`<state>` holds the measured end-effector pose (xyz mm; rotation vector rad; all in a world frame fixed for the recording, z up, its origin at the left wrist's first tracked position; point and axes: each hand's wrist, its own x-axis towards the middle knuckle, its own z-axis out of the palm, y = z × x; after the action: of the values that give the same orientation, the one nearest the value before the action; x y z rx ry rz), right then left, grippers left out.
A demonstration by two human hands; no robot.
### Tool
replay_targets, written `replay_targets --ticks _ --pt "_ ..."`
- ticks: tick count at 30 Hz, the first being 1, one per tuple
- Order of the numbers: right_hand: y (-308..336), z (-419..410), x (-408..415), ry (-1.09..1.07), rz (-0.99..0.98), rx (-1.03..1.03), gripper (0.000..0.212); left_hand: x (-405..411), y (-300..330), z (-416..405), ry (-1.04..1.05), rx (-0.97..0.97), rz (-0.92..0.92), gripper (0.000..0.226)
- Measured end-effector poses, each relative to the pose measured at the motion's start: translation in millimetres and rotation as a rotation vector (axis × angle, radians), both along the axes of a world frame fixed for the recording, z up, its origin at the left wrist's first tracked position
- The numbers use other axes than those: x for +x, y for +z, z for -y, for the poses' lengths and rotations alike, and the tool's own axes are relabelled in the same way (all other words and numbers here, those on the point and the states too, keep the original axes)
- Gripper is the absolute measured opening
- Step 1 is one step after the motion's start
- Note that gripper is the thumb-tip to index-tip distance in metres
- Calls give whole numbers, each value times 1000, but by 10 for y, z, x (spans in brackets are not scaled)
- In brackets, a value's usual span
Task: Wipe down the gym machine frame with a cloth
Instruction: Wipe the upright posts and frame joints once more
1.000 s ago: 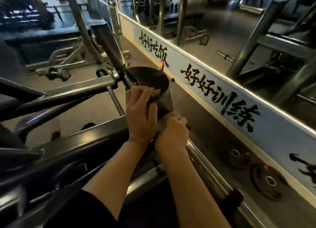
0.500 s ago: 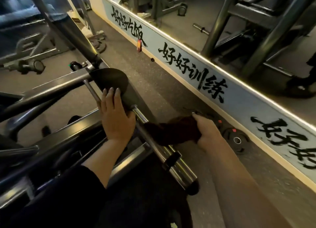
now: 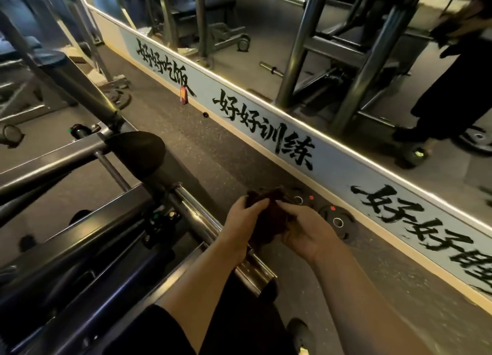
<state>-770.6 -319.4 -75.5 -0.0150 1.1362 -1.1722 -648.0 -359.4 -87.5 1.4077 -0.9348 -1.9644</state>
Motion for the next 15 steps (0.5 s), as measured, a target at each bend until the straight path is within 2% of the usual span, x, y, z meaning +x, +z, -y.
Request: replay_targets --ticks 4,9,15 --pt "-108 287 -214 84 -75 -29 21 -252 -65 118 181 -94 79 25" --pt "-381 835 -663 331 -501 -97 23 -697 -264 365 440 -151 243 30" --pt "-433 1109 -1365 630 -631 -392 48 -1516 -398 502 820 46 257 39"
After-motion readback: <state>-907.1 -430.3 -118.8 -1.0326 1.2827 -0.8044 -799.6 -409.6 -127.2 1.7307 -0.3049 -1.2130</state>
